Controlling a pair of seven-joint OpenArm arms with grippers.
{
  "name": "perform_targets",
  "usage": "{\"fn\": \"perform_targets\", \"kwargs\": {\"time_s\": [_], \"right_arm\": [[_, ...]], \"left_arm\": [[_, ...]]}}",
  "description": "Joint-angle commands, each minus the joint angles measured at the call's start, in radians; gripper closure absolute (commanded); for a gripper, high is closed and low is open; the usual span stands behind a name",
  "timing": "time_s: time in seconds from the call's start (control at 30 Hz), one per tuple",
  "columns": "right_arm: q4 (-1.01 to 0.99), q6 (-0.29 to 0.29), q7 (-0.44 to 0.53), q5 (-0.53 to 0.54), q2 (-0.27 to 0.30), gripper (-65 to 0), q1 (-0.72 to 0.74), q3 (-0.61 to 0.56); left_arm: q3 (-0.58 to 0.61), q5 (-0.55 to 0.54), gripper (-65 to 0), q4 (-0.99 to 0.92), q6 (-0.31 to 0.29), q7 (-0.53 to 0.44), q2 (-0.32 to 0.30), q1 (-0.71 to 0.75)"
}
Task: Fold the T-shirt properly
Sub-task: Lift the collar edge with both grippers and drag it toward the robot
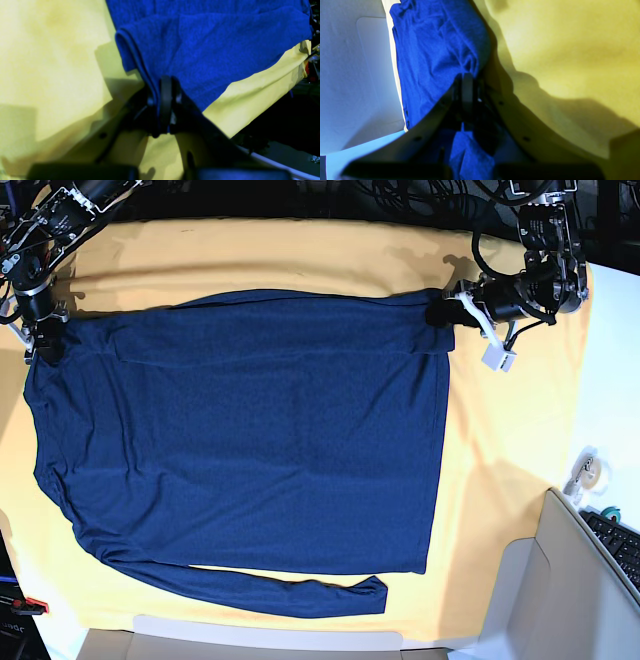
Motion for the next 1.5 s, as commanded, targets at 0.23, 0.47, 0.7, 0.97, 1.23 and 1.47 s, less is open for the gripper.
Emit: {"fn": "perform_targets", "kwargs": {"time_s": [0.23, 0.47, 0.7, 0.97, 1.23, 1.47], "right_arm": [[0.07, -0.029, -0.049, 0.021, -0.026, 0.0, -0.063, -0.009], [0.18, -0.029, -0.049, 0.021, -0.024, 0.0, -0.123, -0.008], [0.177, -0.029, -0.049, 0.021, -0.003, 0.0, -0.13, -0.008], [0.179, -0.029, -0.048, 0.017, 0.023, 0.0, -0.12, -0.008], [0.179, -0.029, -0.048, 0.013, 0.023, 0.0, -0.041, -0.012], [0.172, -0.029, -0.043, 0.012, 0.02, 0.0, 0.031, -0.015]], "left_arm": [[-0.009, -0.004, 0.0, 0.076, 0.001, 0.017, -0.015, 0.006], [-0.009, -0.004, 0.0, 0.184, 0.001, 0.017, -0.015, 0.055], [-0.01, -0.004, 0.0, 0.201, 0.001, 0.016, -0.037, 0.065], [-0.087, -0.004, 0.0, 0.201, -0.051, 0.016, -0.037, 0.055], [-0.09, -0.002, 0.0, 0.196, -0.113, 0.026, -0.032, -0.024], [-0.087, -0.004, 0.0, 0.196, -0.114, 0.026, -0.031, -0.104]]}}
